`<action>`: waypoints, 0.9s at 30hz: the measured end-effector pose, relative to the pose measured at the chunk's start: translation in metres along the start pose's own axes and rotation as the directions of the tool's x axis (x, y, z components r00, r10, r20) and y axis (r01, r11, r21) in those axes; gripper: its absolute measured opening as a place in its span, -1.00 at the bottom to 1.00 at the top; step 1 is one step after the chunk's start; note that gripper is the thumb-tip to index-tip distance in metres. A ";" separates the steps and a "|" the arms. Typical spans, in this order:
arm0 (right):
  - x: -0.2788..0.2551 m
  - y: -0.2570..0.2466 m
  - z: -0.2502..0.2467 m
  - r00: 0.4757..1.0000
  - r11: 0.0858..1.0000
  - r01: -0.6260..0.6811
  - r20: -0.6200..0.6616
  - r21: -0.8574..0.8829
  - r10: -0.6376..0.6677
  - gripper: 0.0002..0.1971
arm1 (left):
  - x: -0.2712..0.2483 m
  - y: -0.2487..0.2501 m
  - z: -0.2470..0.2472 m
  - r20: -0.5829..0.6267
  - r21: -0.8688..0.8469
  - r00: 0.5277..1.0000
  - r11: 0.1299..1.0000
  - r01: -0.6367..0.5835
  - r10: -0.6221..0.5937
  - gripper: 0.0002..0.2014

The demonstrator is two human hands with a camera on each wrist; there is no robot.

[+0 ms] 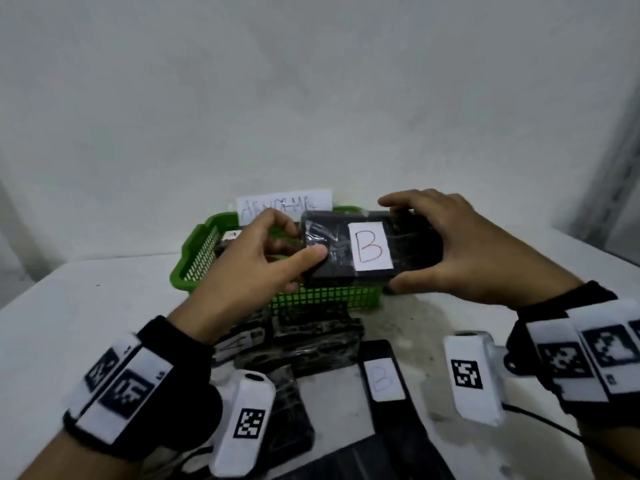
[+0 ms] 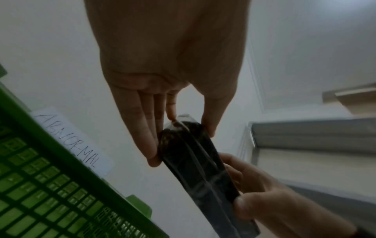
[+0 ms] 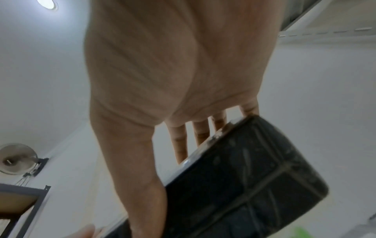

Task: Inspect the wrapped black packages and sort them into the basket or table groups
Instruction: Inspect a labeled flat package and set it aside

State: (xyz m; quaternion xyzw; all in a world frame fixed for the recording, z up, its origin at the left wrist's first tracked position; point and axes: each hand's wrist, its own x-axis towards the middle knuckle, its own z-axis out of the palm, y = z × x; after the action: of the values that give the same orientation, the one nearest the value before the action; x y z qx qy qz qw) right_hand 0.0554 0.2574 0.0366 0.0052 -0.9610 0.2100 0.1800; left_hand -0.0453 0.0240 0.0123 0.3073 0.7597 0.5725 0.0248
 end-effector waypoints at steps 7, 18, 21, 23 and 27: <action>-0.034 0.073 -0.046 0.988 0.983 -0.154 -0.003 -0.104 0.155 -0.15 | 0.021 0.034 0.060 0.335 0.418 0.941 0.886 -0.201 0.055 -0.65; -0.020 0.157 -0.006 0.866 0.927 -0.372 0.339 -0.052 0.367 -0.26 | 0.041 0.026 0.152 0.540 0.561 0.835 0.786 -0.260 -0.109 -0.52; -0.011 0.164 0.011 0.858 0.923 -0.383 0.356 -0.034 0.370 -0.26 | 0.049 0.022 0.156 0.577 0.620 0.781 0.752 -0.225 -0.242 -0.51; -0.004 0.168 0.014 0.860 0.919 -0.393 0.339 -0.038 0.382 -0.27 | 0.054 0.021 0.156 0.587 0.641 0.763 0.731 -0.235 -0.270 -0.53; 0.002 0.164 0.018 0.873 0.927 -0.366 0.315 -0.079 0.371 -0.27 | 0.057 0.017 0.154 0.568 0.650 0.772 0.731 -0.206 -0.287 -0.52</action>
State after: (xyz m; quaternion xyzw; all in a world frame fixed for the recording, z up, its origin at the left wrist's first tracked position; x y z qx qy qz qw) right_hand 0.0329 0.4000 -0.0438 -0.1448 -0.9624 0.2285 -0.0239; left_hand -0.0241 0.1868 -0.0074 0.4509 0.8671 0.1141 0.1784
